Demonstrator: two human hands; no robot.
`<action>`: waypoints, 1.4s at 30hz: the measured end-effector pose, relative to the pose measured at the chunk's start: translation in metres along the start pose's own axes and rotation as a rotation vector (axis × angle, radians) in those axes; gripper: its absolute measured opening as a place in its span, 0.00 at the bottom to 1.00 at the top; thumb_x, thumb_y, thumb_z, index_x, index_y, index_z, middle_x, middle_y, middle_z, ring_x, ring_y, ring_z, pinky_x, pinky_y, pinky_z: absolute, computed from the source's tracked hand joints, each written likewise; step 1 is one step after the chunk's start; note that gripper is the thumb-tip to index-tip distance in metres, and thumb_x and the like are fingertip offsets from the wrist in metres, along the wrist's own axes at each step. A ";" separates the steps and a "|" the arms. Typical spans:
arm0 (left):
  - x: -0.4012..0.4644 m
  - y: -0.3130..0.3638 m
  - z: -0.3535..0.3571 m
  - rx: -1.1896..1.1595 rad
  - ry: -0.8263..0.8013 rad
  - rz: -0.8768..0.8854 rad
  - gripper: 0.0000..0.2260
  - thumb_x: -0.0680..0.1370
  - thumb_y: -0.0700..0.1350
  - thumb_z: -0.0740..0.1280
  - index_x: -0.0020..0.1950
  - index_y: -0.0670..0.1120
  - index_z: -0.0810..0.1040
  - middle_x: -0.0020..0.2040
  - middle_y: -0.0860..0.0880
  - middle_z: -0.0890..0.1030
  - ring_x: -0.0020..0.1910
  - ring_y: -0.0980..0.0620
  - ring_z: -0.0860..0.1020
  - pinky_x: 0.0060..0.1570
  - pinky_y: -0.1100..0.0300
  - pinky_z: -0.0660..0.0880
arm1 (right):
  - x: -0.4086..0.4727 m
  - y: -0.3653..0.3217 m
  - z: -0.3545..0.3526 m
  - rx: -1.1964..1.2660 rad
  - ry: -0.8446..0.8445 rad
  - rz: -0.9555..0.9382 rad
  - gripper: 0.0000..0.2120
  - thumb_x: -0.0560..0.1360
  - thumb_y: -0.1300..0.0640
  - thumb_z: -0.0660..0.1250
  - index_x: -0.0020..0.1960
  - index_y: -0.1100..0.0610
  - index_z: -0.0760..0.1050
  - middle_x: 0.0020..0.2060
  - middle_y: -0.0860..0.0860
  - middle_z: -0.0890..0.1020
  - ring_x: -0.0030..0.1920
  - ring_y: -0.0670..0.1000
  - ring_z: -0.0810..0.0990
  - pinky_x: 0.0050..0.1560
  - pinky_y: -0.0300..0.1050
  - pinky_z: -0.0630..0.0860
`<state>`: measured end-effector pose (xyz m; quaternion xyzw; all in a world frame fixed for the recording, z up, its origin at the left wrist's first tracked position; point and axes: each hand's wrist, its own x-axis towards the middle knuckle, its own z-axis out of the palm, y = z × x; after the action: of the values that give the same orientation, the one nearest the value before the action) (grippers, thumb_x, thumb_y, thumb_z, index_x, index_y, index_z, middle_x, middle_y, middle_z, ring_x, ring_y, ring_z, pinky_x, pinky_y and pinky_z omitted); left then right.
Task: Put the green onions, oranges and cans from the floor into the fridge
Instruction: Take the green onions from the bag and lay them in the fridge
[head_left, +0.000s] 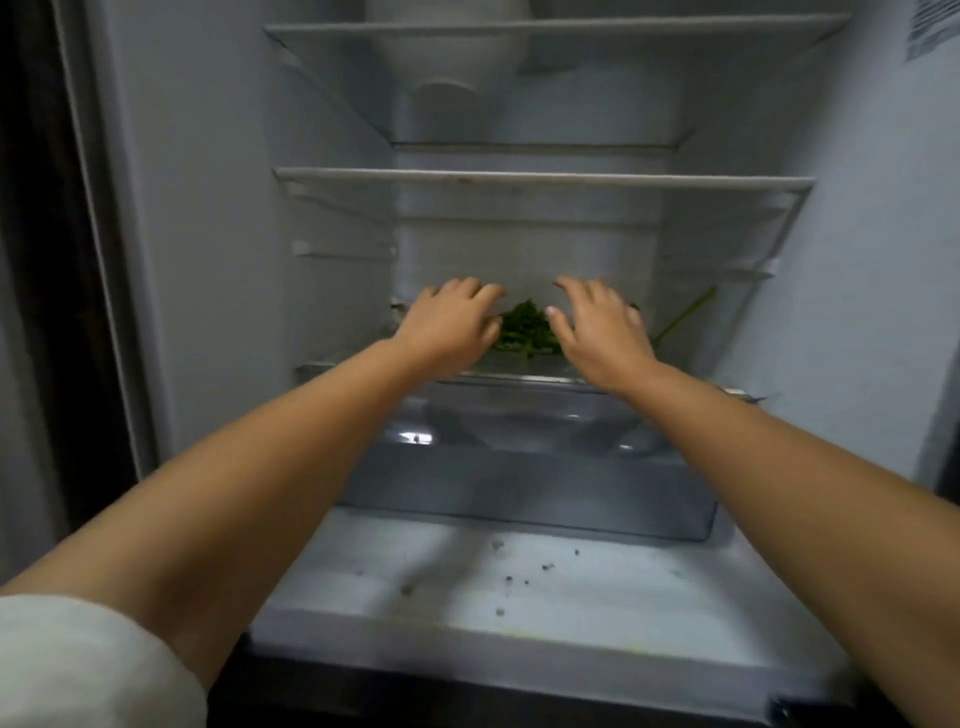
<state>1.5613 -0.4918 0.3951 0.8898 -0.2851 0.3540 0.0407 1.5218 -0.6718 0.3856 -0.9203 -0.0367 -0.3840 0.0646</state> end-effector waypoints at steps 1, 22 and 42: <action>-0.013 0.007 -0.002 0.000 0.009 -0.017 0.20 0.81 0.50 0.56 0.72 0.47 0.65 0.67 0.43 0.71 0.67 0.42 0.69 0.62 0.51 0.65 | -0.011 -0.001 -0.004 -0.005 0.005 -0.009 0.22 0.81 0.47 0.53 0.73 0.54 0.61 0.68 0.57 0.70 0.68 0.59 0.67 0.64 0.56 0.64; -0.318 0.090 -0.068 -0.160 -0.171 -0.254 0.21 0.82 0.50 0.54 0.74 0.47 0.62 0.67 0.45 0.71 0.66 0.45 0.69 0.65 0.51 0.63 | -0.300 -0.060 -0.062 0.003 -0.249 0.128 0.24 0.81 0.48 0.53 0.75 0.54 0.58 0.70 0.55 0.68 0.68 0.58 0.67 0.68 0.57 0.62; -0.799 0.099 -0.244 0.134 -0.579 -1.018 0.20 0.82 0.52 0.52 0.73 0.48 0.63 0.68 0.46 0.72 0.66 0.46 0.70 0.69 0.50 0.62 | -0.590 -0.314 -0.040 0.178 -0.870 -0.346 0.26 0.80 0.45 0.54 0.76 0.50 0.55 0.73 0.53 0.63 0.72 0.55 0.63 0.72 0.60 0.56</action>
<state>0.8915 -0.1256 0.0420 0.9757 0.2014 0.0499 0.0698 1.0426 -0.3778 0.0222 -0.9670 -0.2458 0.0368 0.0568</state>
